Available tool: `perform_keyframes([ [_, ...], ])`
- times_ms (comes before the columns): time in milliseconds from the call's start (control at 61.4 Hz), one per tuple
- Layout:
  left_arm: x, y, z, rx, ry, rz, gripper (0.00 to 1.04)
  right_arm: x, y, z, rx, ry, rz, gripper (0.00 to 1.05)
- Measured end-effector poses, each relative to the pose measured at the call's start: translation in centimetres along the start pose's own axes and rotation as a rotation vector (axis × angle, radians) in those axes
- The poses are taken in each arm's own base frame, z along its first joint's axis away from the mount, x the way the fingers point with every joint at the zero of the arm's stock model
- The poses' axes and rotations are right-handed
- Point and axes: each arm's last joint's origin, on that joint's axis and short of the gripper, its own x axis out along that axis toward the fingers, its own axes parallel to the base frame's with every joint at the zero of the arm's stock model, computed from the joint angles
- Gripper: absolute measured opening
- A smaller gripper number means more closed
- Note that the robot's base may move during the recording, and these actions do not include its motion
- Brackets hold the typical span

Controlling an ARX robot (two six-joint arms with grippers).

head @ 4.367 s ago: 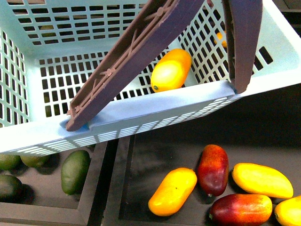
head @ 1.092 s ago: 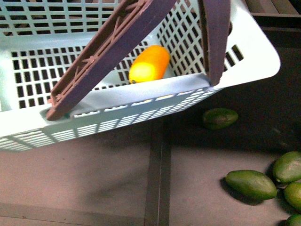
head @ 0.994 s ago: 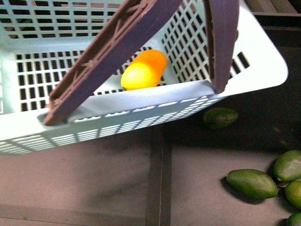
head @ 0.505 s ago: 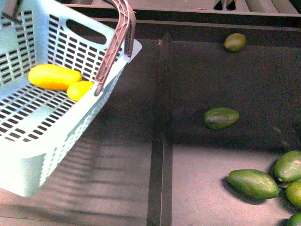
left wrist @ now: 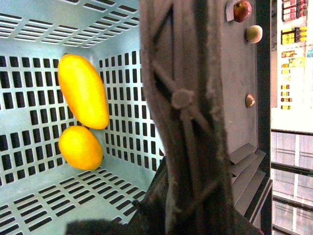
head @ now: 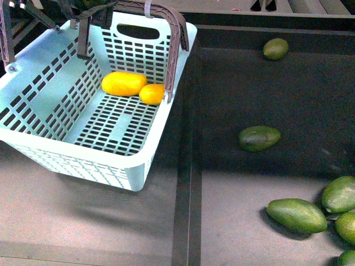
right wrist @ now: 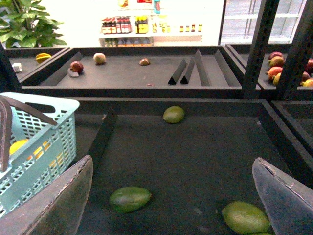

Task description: Pick lemon and mango into basket

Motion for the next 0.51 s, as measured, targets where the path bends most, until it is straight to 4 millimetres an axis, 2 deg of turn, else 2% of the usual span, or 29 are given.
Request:
perform_keyframes([
  [114,-0.2,0.5,0.0,-0.008,-0.014,0.017,0.07,0.0,0.0,0.0,0.000,0.000,0.000,0.96],
  [261,-1.0,1.5,0.4,-0.010,-0.069,0.047,0.34,0.0,0.0,0.0,0.000,0.000,0.000,0.96],
  [326,-2.1,1.6,0.9,-0.038,-0.103,0.051,0.46,0.0,0.0,0.0,0.000,0.000,0.000,0.96],
  [440,-5.0,1.5,2.3,-0.061,-0.173,0.063,0.67,0.0,0.0,0.0,0.000,0.000,0.000,0.96],
  [505,-7.2,1.8,3.2,-0.034,-0.213,0.125,0.81,0.0,0.0,0.0,0.000,0.000,0.000,0.96],
])
